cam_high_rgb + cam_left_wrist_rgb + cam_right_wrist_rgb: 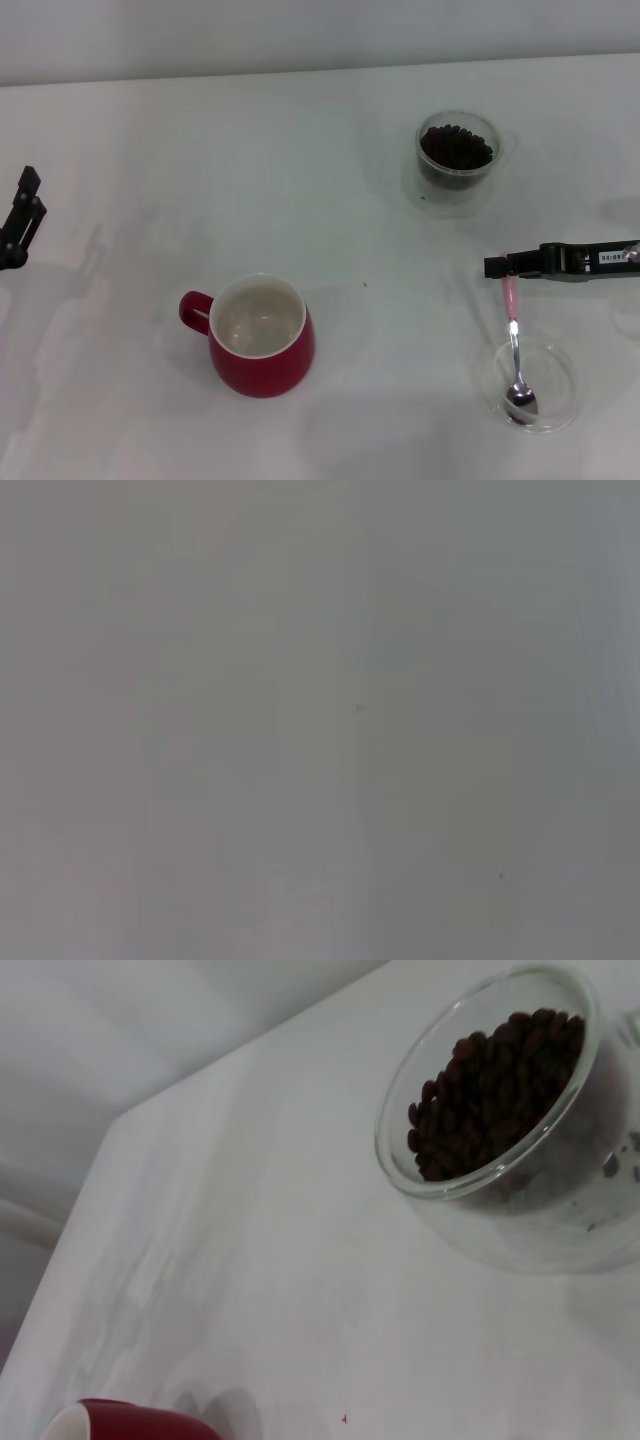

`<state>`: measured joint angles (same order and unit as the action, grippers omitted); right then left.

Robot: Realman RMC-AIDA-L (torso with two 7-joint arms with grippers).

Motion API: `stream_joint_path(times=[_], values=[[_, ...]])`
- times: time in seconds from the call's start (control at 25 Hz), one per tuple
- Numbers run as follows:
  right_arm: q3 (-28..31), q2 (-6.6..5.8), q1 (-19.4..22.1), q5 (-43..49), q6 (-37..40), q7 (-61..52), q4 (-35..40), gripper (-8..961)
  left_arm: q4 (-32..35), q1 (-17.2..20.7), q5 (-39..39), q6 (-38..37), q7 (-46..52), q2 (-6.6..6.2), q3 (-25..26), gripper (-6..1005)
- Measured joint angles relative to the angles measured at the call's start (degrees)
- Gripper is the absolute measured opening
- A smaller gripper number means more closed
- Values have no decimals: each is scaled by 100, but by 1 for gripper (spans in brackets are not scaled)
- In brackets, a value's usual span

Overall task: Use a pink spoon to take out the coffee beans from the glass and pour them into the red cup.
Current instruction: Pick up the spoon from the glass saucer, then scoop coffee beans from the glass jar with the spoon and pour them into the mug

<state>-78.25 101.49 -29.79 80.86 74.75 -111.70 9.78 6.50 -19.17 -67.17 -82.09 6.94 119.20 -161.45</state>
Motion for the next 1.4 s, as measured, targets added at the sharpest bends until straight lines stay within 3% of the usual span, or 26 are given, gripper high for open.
stream_joint_path(times=[0.48, 0.96, 1.2, 1.4], values=[[344, -27, 39, 1, 160, -108, -3, 155, -14, -39, -42, 0, 0, -3, 0, 717], [1180, -29, 195, 1, 227, -140, 199, 154, -72, -40, -145, 0, -9, -3, -1, 718], [1750, -107, 235, 1, 458, -134, 514, 156, -86, -42, -147, -6, -9, -2, -1, 718], [2458, 52, 295, 0, 620, -28, 1148, 158, -89, -43, -147, -7, -9, -2, -1, 717]])
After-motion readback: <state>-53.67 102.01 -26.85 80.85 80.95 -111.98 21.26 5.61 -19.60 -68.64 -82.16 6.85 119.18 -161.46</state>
